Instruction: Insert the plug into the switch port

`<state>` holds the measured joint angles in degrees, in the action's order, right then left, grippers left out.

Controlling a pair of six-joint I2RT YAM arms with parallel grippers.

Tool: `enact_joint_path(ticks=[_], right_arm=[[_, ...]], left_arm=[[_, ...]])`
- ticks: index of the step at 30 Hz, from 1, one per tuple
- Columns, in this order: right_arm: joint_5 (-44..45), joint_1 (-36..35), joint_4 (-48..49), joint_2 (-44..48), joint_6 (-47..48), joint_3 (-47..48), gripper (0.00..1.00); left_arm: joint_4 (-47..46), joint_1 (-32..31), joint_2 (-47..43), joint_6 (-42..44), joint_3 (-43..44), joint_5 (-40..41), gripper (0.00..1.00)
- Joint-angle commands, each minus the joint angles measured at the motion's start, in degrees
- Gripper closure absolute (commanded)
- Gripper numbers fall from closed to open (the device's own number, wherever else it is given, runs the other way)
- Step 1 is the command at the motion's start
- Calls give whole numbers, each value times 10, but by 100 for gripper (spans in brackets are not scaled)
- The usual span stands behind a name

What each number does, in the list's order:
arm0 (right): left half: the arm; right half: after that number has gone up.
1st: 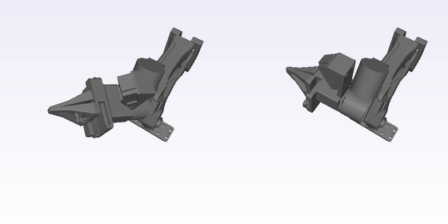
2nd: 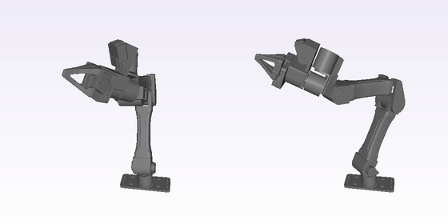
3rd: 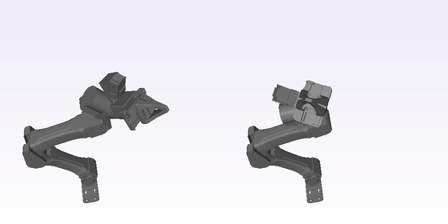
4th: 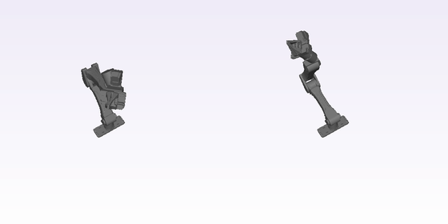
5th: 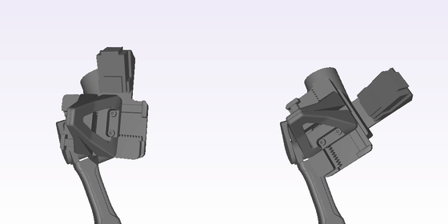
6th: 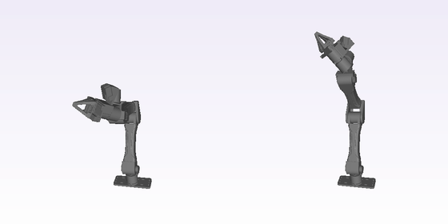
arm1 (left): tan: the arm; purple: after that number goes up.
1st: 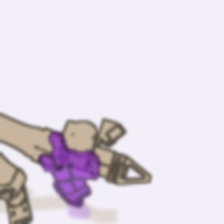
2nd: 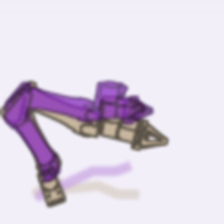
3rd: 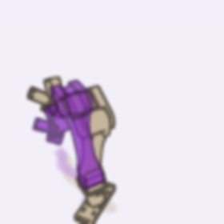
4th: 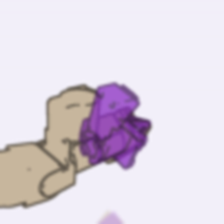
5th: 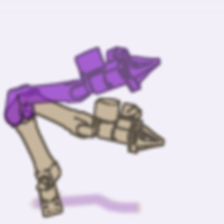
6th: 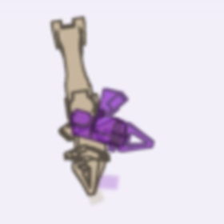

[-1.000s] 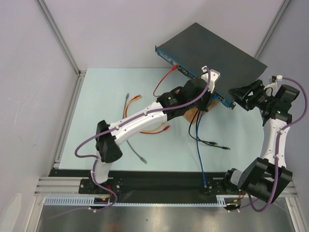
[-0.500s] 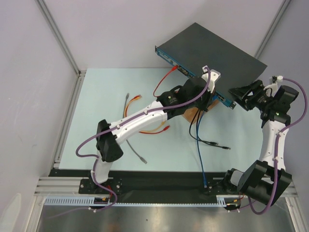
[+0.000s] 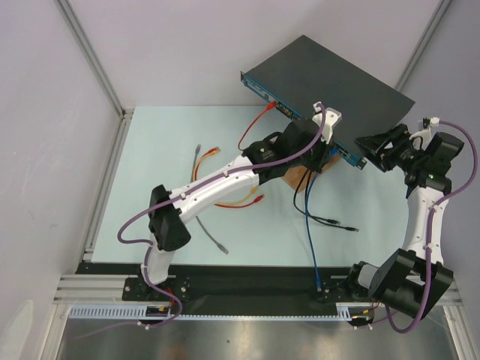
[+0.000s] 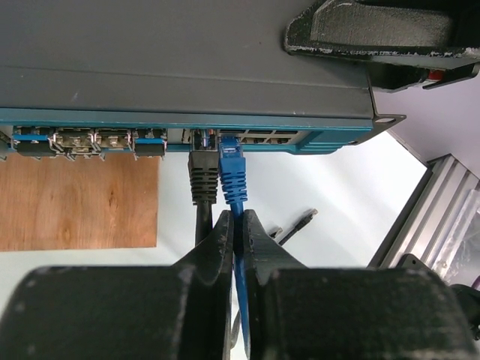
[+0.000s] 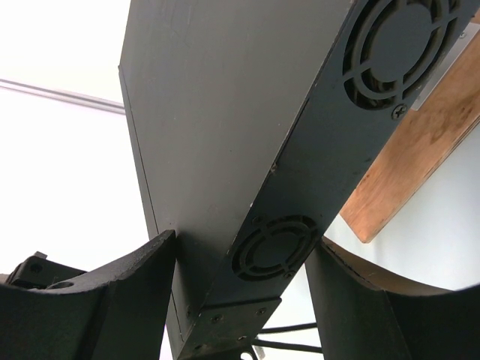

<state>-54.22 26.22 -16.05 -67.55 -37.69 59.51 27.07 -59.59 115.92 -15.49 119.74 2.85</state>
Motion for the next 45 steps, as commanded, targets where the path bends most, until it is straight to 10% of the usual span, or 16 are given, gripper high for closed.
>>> enact_joint_path(ticks=[1,8,22,45], right_arm=[[-23,-23,-29,-14,46,16,86],[-36,14,-38,-20,50,38,70],[-38,31,-140,-14,130,73,33],[-52,-34,-195,28,148,45,36]], left_arm=[[-207,18,-18,-4,-8,14,91],[-162,18,-54,3,-11,18,69],[-83,18,-152,12,-70,4,59],[-4,-34,-98,47,-76,13,56]])
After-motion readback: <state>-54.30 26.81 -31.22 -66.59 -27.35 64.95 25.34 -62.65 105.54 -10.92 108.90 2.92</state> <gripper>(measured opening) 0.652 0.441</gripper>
